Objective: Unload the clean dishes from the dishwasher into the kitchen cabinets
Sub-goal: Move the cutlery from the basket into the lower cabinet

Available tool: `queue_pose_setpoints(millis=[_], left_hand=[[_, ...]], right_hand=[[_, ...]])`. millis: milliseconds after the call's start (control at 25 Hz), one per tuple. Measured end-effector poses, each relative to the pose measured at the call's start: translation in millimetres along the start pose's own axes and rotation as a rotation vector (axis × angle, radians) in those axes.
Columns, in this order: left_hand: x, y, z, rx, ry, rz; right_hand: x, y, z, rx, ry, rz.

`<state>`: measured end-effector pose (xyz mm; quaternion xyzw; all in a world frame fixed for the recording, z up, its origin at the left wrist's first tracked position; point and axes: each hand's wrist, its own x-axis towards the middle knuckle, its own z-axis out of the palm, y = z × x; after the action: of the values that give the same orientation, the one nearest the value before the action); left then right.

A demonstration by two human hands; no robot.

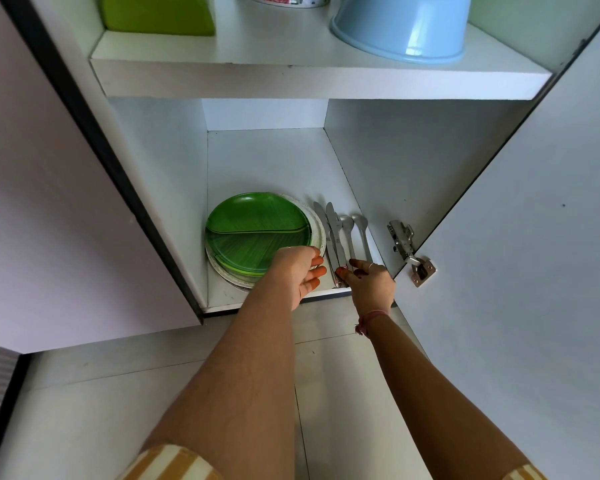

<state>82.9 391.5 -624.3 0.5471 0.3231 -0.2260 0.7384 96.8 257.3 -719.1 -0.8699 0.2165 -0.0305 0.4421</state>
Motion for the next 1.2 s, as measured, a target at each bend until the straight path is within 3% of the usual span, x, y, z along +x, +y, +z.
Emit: queue_pose_setpoints(millis=[320, 560, 760, 880, 1000, 1200], left_hand=[[-20.5, 3.7, -1.3, 0.151, 0.088, 0.006], [-132.8, 23.7, 2.7, 0.232, 0.059, -0.123], [-253.4, 50.6, 12.7, 0.131, 0.082, -0.182], [-343.5, 49.4, 27.2, 0.083, 0.085, -0.248], [-437.2, 51.6, 43.6, 0.067, 0.058, -0.325], [-551.2, 73.2, 48.3, -0.057, 0.051, -0.283]], right_hand=[[-36.5, -43.0, -55.0, -0.009, -0.055, -0.034], [-126.3, -120.9, -152.6, -0.13, -0.148, 0.019], [-217.9, -196.3, -262.7, -0.219, -0.166, 0.021], [-267.5, -245.0, -356.1, -0.345, -0.104, -0.161], [-299.7, -282.4, -447.3, -0.469, 0.073, -0.414], [-327.1, -350.3, -564.2, -0.508, 0.262, -0.621]])
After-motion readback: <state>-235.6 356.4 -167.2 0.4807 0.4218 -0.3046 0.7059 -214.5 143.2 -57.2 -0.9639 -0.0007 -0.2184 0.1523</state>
